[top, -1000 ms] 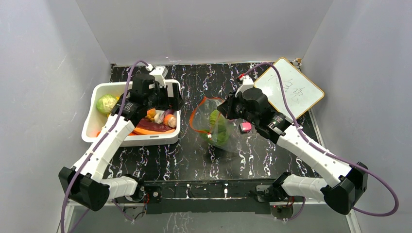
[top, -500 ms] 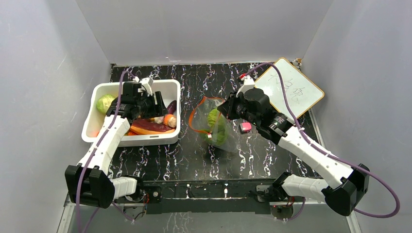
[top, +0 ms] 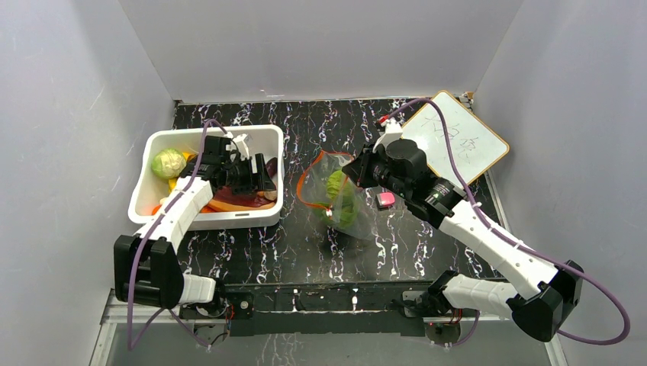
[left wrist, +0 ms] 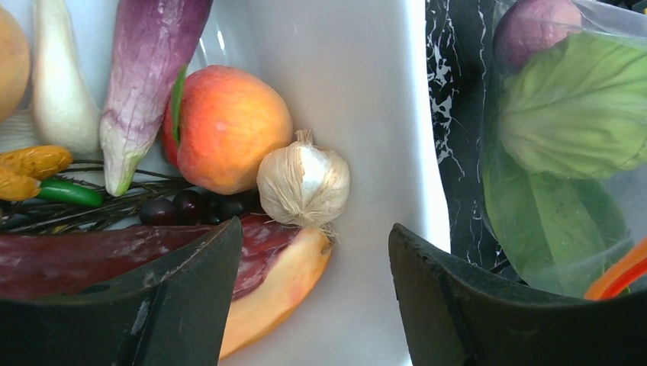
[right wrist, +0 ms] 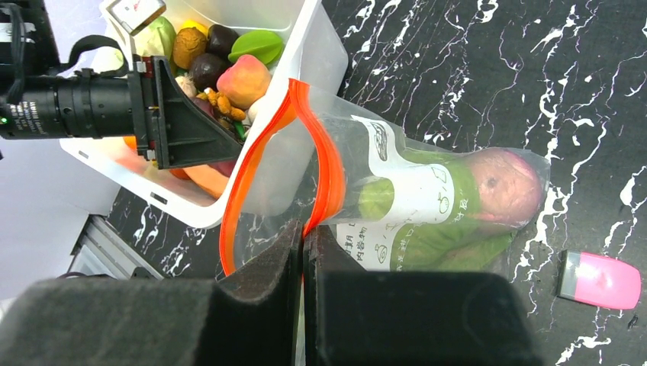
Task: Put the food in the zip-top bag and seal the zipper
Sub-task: Pick up the fake vegetable from the bin.
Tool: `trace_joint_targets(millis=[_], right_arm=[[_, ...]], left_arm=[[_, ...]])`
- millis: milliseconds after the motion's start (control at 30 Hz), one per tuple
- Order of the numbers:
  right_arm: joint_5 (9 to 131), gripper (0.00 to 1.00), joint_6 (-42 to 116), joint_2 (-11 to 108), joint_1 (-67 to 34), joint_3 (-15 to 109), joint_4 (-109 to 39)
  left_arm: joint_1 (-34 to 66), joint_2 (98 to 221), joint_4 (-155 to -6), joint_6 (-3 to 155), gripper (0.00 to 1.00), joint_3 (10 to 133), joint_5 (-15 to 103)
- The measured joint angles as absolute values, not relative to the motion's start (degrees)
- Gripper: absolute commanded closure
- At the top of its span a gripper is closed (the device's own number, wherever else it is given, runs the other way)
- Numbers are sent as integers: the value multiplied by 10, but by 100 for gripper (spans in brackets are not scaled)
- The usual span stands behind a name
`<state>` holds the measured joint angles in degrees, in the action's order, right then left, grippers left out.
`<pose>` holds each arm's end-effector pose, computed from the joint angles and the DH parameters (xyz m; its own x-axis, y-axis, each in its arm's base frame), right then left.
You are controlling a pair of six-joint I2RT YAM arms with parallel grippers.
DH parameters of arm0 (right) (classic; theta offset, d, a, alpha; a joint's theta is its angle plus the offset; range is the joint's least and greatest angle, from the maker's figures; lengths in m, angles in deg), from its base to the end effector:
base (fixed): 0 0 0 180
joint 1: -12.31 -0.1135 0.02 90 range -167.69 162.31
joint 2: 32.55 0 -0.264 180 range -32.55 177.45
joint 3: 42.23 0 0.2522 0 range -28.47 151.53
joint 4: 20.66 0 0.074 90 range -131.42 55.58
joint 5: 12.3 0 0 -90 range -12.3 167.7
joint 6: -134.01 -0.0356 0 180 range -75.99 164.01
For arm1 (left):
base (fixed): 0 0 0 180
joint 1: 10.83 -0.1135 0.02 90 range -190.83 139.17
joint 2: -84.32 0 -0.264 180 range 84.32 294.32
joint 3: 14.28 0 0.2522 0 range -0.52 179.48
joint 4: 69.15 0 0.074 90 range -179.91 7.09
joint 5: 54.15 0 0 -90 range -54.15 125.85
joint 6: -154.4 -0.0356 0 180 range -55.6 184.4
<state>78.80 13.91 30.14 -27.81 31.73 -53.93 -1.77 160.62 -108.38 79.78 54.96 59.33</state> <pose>0.1900 0.1592 0.3563 -0.5641 0.1803 -0.8058 -0.4020 0.7924 0.4588 0.2757 -0.0583 0.2619 -0.7987 -0.1190 -0.5899 0.2121 0.8617 -0.4610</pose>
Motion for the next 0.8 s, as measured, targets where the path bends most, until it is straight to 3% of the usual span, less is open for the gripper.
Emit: trace_joint_targets(millis=[500, 800], right_arm=[[789, 100, 139, 303, -278, 316, -539], [789, 100, 140, 315, -278, 316, -539]], left_arm=[[-19, 1665, -1041, 798, 38, 536, 612], [-19, 1673, -1030, 777, 60, 530, 622]])
